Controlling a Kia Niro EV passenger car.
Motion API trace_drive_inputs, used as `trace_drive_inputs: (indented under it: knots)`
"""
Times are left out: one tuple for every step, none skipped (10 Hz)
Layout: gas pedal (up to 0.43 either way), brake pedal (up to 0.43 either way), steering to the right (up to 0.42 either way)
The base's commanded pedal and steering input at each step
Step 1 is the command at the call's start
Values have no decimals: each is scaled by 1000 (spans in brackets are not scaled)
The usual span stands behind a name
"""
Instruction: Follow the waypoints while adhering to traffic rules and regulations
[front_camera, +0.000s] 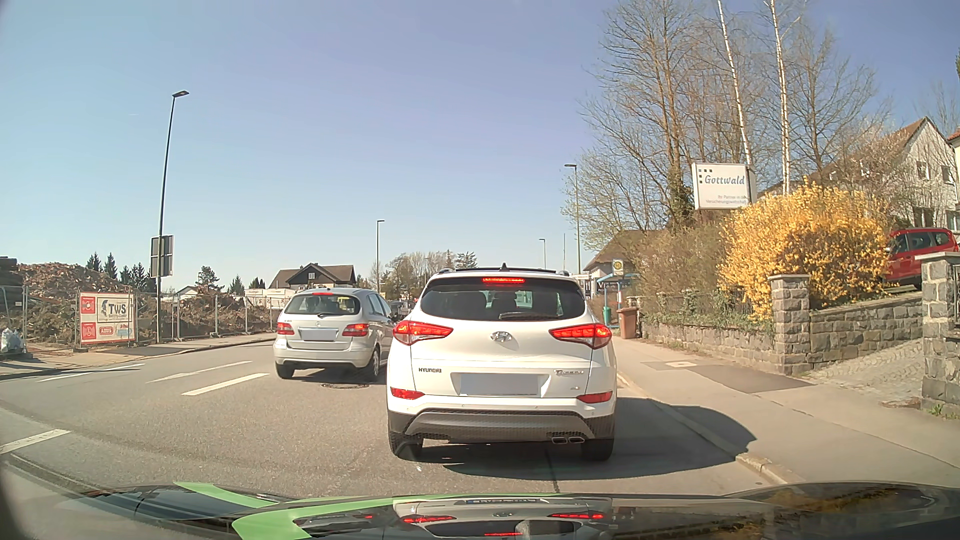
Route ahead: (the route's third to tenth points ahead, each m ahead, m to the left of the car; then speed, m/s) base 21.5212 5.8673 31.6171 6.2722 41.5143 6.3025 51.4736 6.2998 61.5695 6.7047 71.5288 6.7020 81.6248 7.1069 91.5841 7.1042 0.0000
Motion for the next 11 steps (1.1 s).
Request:
trace_drive_inputs:
  knots:
    - [0, 311, -9]
    - [0, 311, -9]
    - [0, 311, -9]
    - [0, 311, -9]
    - [0, 311, -9]
    - [0, 311, -9]
    - [0, 311, -9]
    - [0, 311, -9]
    - [0, 311, -9]
    - [0, 311, -9]
    - [0, 311, -9]
